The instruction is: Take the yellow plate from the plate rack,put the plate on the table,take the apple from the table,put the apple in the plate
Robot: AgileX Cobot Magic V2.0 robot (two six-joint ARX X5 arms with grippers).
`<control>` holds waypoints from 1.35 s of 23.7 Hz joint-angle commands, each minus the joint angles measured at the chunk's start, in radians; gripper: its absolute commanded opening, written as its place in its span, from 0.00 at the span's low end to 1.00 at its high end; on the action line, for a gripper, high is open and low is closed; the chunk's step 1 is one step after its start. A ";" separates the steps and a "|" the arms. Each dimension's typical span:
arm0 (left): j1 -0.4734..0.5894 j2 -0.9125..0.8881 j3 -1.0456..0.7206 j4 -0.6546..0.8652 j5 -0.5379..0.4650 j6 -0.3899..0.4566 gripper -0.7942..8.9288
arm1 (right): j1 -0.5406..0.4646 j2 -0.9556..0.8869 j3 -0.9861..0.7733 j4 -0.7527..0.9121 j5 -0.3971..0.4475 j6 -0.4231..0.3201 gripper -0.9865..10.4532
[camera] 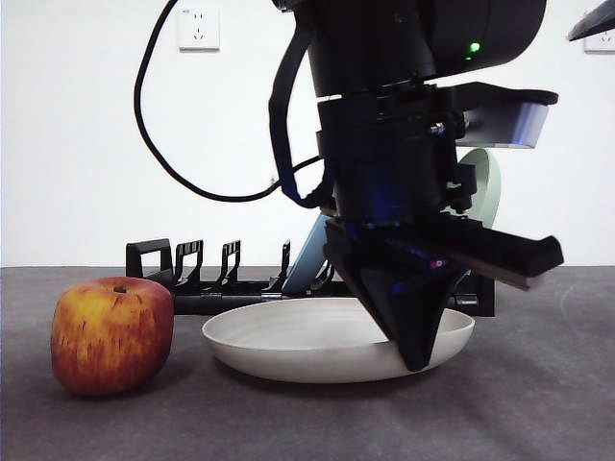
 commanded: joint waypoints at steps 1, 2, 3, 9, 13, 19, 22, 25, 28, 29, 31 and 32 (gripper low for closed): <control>-0.004 0.010 -0.004 0.020 0.056 0.008 0.08 | 0.001 -0.005 0.007 0.005 -0.001 -0.007 0.36; -0.004 0.010 -0.004 0.021 0.075 0.008 0.08 | 0.001 -0.005 0.007 0.005 -0.001 -0.008 0.36; -0.004 0.010 -0.004 0.020 0.093 0.008 0.08 | 0.001 -0.005 0.007 0.005 -0.001 -0.007 0.36; -0.005 0.010 -0.004 0.014 0.133 0.008 0.39 | 0.001 -0.005 0.007 0.005 -0.008 -0.007 0.36; -0.005 0.000 -0.004 0.004 0.127 0.001 0.41 | 0.002 -0.005 0.008 0.005 -0.008 -0.008 0.36; -0.004 -0.113 -0.004 -0.032 -0.016 -0.024 0.41 | 0.027 -0.004 0.016 0.006 -0.011 -0.008 0.36; -0.002 -0.223 -0.004 -0.048 -0.068 -0.046 0.41 | 0.057 0.001 0.029 0.006 -0.011 -0.018 0.36; 0.005 -0.356 -0.004 -0.055 -0.108 -0.061 0.41 | 0.103 0.016 0.052 0.006 -0.008 -0.034 0.36; 0.015 -0.503 -0.004 -0.061 -0.168 -0.073 0.41 | 0.170 0.048 0.079 0.005 -0.008 -0.034 0.37; 0.019 -0.544 -0.004 -0.064 -0.192 -0.073 0.41 | 0.190 0.059 0.085 0.005 -0.008 -0.035 0.37; 0.031 -0.638 -0.004 -0.075 -0.264 -0.073 0.41 | 0.241 0.089 0.098 0.005 -0.007 -0.049 0.43; 0.039 -0.678 -0.004 -0.080 -0.294 -0.073 0.41 | 0.264 0.103 0.103 0.005 -0.004 -0.055 0.46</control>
